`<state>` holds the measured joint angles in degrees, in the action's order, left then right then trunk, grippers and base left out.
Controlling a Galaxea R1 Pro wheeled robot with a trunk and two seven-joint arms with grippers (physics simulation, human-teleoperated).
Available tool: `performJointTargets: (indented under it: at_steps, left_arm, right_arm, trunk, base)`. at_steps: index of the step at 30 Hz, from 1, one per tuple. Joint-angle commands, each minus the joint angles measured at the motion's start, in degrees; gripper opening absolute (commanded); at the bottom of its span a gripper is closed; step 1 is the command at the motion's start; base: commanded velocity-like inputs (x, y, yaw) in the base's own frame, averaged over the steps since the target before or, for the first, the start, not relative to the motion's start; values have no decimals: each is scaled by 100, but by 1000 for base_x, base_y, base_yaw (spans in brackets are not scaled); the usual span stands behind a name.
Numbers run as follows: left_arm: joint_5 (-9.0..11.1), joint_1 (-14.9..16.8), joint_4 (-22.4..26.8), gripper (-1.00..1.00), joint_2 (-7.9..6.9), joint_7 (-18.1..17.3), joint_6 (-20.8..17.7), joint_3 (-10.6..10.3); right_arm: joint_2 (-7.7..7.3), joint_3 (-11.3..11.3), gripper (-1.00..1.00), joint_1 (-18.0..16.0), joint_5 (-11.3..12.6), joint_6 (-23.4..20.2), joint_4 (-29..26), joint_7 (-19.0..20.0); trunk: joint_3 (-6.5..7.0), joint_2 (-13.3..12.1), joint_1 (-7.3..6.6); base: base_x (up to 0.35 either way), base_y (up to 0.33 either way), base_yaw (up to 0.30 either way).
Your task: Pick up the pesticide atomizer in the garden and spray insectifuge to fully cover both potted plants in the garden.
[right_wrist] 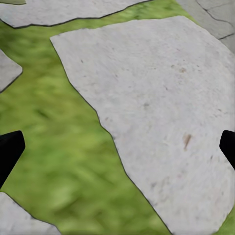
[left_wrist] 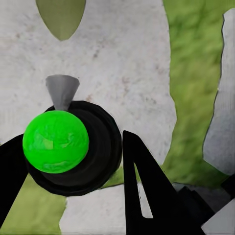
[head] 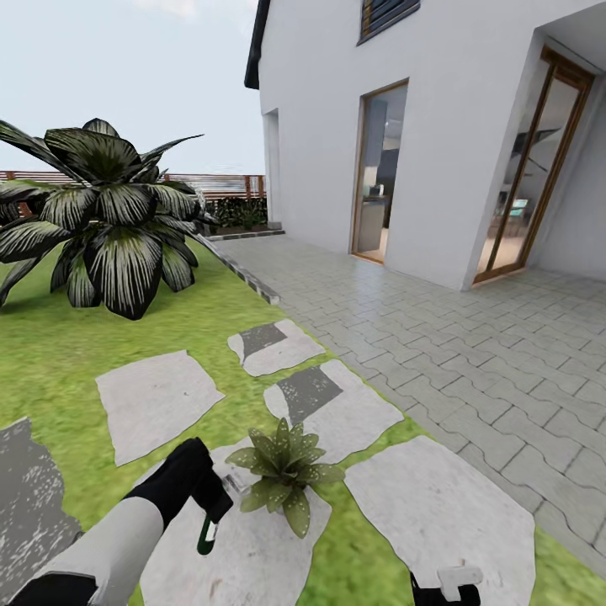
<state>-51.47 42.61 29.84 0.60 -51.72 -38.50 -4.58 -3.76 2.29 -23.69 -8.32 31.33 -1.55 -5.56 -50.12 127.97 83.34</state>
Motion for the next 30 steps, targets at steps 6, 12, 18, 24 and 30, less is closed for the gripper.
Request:
performJointTargets:
  at_steps: [6, 12, 18, 24, 30]
  left_arm:
    - [-38, -53, -72, -100, -341, -39, -6, -23]
    - [-82, -153, -222, -100, -391, 17, 48, -35]
    - [-83, -157, -180, -100, -354, 28, 46, -18]
    - [-83, -178, -261, -100, -490, 80, 99, -21]
    - [-65, -362, -354, -100, -531, 173, 114, -10]
  right_arm:
    - [-2, 17, 100, -4, -65, 15, 5, -33]
    - [-2, 17, 100, -4, -65, 14, 5, -33]
    - [-2, 17, 100, -4, -65, 13, 5, -33]
    - [-2, 17, 100, -4, -65, 13, 5, -33]
    - [-2, 17, 100, -4, -65, 13, 5, -33]
  trunk:
    - [-6, 2, -1]
    - [-6, 2, -1]
    - [-6, 2, -1]
    - [-6, 2, -1]
    - [-6, 2, -1]
  base:
    - [0, 0, 0]
    - [0, 0, 0]
    - [202, 123, 0]
    - [137, 85, 0]
    - [3, 2, 0]
